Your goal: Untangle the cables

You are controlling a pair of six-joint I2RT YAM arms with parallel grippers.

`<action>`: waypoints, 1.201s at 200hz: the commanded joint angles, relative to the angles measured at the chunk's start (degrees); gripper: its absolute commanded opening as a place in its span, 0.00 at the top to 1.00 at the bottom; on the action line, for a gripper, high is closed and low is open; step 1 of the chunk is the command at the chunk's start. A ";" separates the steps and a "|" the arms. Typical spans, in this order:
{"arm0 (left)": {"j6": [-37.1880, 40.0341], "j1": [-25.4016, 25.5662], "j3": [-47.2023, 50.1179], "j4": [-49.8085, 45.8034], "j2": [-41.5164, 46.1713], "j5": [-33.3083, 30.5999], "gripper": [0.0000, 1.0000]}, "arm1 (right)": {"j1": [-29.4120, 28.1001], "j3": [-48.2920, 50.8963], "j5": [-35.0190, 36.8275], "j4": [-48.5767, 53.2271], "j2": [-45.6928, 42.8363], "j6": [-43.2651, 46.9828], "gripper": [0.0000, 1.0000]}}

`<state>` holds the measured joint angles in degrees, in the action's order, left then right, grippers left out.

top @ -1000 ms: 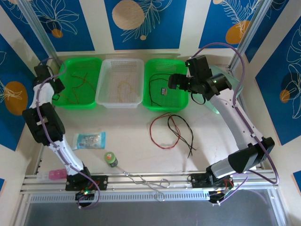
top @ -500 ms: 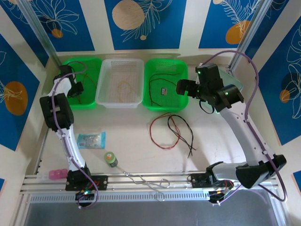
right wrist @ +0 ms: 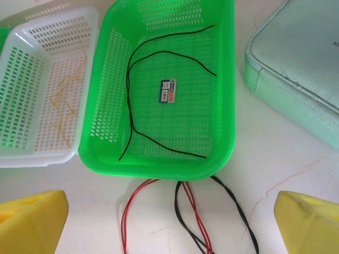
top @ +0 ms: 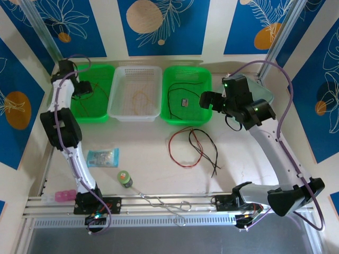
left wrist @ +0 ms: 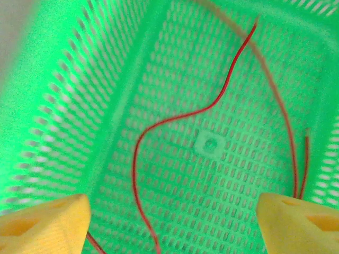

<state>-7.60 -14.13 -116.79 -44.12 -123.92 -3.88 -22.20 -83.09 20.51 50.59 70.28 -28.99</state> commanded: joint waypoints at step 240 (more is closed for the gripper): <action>-18.58 46.61 55.63 15.62 54.96 3.02 0.19 | -8.83 42.88 -4.28 -14.17 -0.99 -21.91 0.42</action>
<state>-22.46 29.91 -63.29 -32.12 -70.00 0.82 -31.20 -42.50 21.67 44.25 68.49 -53.19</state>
